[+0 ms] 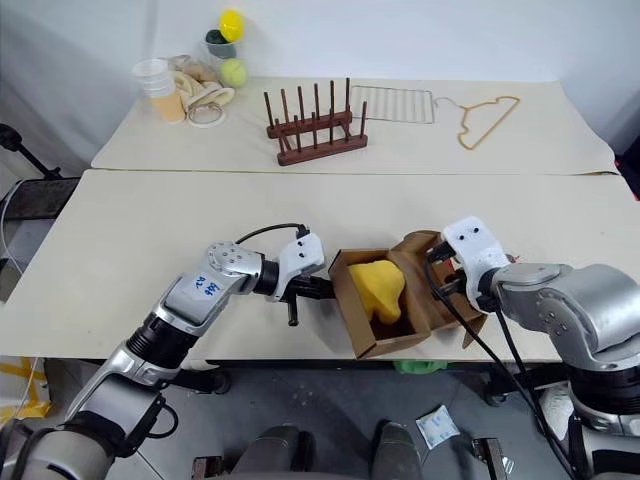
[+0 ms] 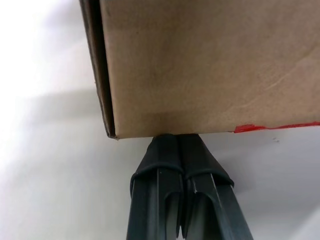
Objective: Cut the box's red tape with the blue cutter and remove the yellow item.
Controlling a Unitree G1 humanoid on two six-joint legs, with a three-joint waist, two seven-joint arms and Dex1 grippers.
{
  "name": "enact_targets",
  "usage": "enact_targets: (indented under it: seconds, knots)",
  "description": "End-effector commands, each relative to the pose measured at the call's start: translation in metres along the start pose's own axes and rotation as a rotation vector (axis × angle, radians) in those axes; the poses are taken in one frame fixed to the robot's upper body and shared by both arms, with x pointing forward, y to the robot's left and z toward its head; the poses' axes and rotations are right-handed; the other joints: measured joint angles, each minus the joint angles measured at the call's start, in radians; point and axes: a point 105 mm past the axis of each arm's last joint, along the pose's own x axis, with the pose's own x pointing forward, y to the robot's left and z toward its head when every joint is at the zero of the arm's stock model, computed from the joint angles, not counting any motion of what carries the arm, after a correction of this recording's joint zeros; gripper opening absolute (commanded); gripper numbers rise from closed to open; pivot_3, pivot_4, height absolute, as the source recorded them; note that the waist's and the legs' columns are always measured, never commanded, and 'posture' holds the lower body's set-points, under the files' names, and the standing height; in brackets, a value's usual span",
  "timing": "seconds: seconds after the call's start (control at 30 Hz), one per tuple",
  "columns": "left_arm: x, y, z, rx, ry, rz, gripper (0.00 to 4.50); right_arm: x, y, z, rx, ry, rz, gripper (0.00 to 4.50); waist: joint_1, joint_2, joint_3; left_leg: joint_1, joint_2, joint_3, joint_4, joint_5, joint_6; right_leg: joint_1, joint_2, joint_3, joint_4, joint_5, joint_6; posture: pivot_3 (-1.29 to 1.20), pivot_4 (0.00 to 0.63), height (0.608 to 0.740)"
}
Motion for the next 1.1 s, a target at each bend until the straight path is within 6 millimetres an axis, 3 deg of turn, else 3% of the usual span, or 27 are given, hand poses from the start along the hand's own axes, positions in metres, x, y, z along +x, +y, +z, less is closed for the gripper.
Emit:
enact_targets:
  seconds: [0.03,0.13,0.23,0.43,0.6,0.73,0.93,1.1]
  knots:
    - [0.006,-0.010,0.014,0.041,-0.051,-0.035,0.00,0.001,0.027,0.004,-0.055,-0.029,0.091,0.03,0.000,0.000,0.000,0.000,0.000,0.000,0.000,0.000,0.000,0.000,0.000,0.000,0.000,0.000,0.000,0.00,0.150,0.740]
    - [0.005,-0.012,0.011,0.036,-0.042,-0.042,0.00,0.000,0.029,0.006,-0.059,-0.048,0.094,0.03,0.000,0.000,0.000,0.000,0.000,0.000,0.000,0.000,0.000,0.000,0.000,0.000,0.000,0.000,0.000,0.00,0.150,0.740]
    - [0.000,-0.012,0.010,0.030,-0.043,-0.047,0.19,-0.006,0.024,0.012,-0.067,-0.079,0.071,0.67,-0.002,0.000,0.000,0.000,0.000,0.000,0.000,0.000,0.000,0.000,0.000,0.000,0.000,0.000,0.000,0.00,0.150,0.740]
    - [-0.016,-0.007,0.010,0.069,-0.059,-0.049,1.75,-0.025,0.016,0.025,-0.071,-0.156,0.082,2.71,0.000,0.000,0.000,0.000,0.000,0.000,-0.001,0.000,0.000,-0.001,0.000,0.000,0.000,0.000,0.000,0.00,0.150,0.740]
    - [-0.048,0.012,0.013,0.160,-0.124,-0.006,3.28,-0.049,0.003,0.032,-0.074,-0.245,0.117,4.44,0.002,0.000,0.000,-0.001,0.000,0.000,0.000,0.000,0.000,-0.001,0.000,0.000,0.000,0.000,0.000,0.00,0.150,0.740]
    - [-0.084,0.022,-0.007,0.218,-0.056,-0.060,4.49,-0.063,-0.020,0.030,-0.084,-0.345,0.125,4.50,0.001,0.000,0.000,-0.001,0.000,0.000,-0.002,0.000,0.000,-0.001,0.000,0.000,-0.001,0.000,0.000,0.00,0.150,0.740]
    - [-0.117,0.033,-0.029,0.167,-0.053,-0.019,4.49,-0.066,-0.027,0.026,-0.196,-0.454,0.127,4.50,0.000,-0.001,0.000,0.000,0.000,0.003,-0.001,0.000,0.000,-0.001,0.000,0.000,0.000,0.000,0.000,0.00,0.150,0.740]
    - [-0.146,0.025,-0.036,0.087,-0.130,-0.038,4.49,-0.094,-0.002,0.041,-0.310,-0.802,0.298,4.50,-0.001,-0.001,0.000,0.000,0.000,0.002,-0.001,0.000,0.000,-0.001,0.000,0.000,0.000,0.000,0.000,0.00,0.150,0.740]
